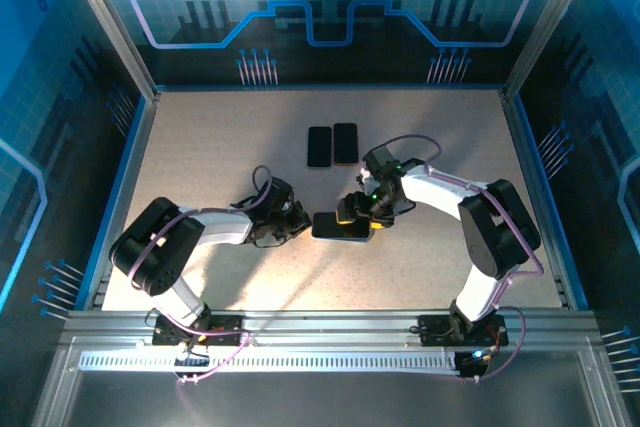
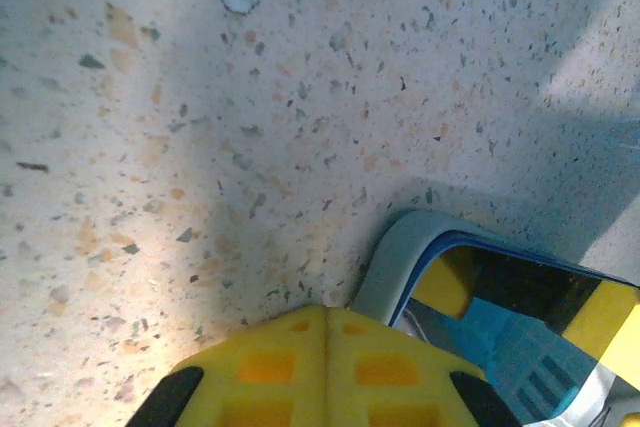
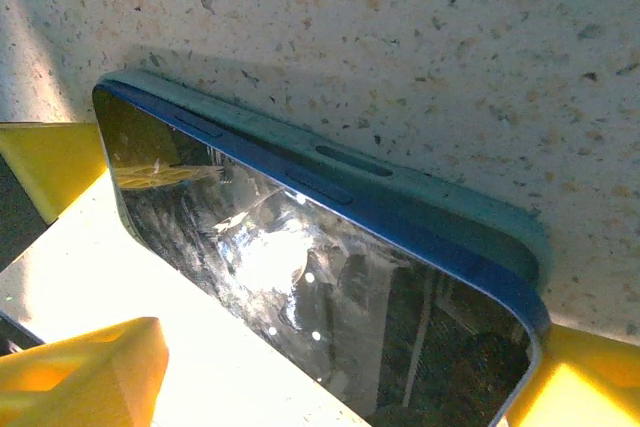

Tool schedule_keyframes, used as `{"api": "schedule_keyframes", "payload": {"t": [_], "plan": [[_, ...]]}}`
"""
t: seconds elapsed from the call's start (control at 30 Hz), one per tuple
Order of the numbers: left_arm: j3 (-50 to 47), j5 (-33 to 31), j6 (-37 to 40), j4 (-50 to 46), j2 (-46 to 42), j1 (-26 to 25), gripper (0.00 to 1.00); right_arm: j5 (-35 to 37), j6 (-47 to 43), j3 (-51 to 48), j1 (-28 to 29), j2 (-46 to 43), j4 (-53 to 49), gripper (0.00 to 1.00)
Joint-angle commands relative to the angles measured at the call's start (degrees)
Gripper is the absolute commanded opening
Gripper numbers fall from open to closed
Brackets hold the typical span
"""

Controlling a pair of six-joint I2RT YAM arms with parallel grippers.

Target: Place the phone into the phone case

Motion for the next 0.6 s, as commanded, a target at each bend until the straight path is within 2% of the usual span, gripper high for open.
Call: {"api": "schedule_keyframes", "payload": {"t": [0.0, 0.57], "plan": [[-0.91, 1.9, -0.96, 1.05, 0.4, -0.62, 0.06, 0.79, -1.18, 1.98, 0.78, 1.02, -3.05, 0.85], [-1.29, 2.44, -0.93, 1.78, 0.54, -0.68, 0.06, 2.5, -1.31, 2.88, 0.82, -1.15, -5.26, 0.91]]}}
